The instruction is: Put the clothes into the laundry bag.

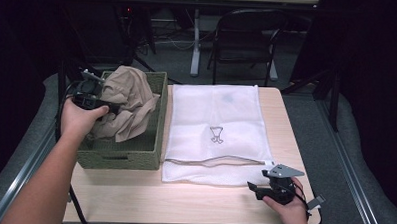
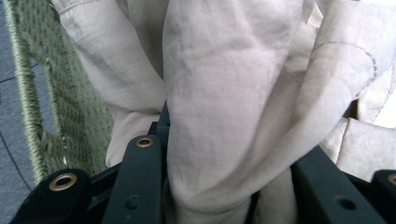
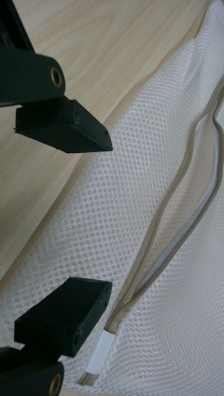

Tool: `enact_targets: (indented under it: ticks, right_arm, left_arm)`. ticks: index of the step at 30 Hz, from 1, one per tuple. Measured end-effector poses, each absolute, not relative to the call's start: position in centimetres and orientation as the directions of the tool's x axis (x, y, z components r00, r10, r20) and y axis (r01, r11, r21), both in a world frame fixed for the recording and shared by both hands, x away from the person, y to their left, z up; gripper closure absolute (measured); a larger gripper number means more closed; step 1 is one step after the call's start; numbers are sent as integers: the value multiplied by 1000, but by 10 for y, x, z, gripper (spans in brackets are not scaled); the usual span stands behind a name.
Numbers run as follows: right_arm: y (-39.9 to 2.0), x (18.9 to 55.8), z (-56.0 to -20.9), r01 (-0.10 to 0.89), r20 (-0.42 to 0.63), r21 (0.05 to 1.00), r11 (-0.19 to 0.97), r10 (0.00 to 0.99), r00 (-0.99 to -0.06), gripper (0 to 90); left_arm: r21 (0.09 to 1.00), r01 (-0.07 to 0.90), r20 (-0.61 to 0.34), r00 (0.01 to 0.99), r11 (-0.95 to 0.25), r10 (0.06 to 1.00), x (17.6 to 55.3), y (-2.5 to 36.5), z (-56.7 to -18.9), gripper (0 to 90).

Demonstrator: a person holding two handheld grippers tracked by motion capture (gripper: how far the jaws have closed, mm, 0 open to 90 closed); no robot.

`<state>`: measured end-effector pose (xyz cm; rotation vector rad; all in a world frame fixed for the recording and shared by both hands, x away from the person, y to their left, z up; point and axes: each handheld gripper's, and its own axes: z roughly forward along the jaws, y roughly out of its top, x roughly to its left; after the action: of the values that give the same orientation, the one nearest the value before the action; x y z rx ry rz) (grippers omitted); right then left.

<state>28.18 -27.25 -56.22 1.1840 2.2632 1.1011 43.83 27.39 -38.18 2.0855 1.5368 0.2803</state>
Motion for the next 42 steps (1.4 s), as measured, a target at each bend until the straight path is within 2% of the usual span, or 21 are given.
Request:
enact_targets:
  ticks: [10, 23, 25, 30, 32, 37, 42]
  right_arm:
    - [-272, 282, -562, 524, 37, 777, 350, 804, -593, 286]
    - [-269, 281, -562, 493, 13, 791, 363, 795, -606, 318]
    - [-269, 281, -561, 502, 33, 788, 356, 790, -612, 363]
    - [-267, 279, -555, 494, 44, 801, 340, 788, -614, 390]
    - [-266, 278, -553, 491, 69, 801, 342, 763, -643, 446]
    - [-259, 277, -547, 453, 20, 795, 404, 729, -685, 435]
    - [-252, 278, -536, 425, -31, 778, 462, 705, -709, 511]
  left_arm:
    - [524, 822, -180, 362, -222, 914, 428, 275, -368, 641]
    - [531, 814, -179, 377, -234, 909, 411, 282, -357, 641]
    - [535, 812, -176, 379, -235, 908, 408, 282, -355, 641]
    - [541, 807, -183, 388, -238, 903, 402, 283, -355, 641]
    - [541, 806, -186, 396, -243, 899, 400, 282, -356, 641]
    - [538, 804, -191, 411, -255, 892, 396, 281, -358, 641]
    - [542, 798, -189, 422, -264, 886, 393, 280, -357, 641]
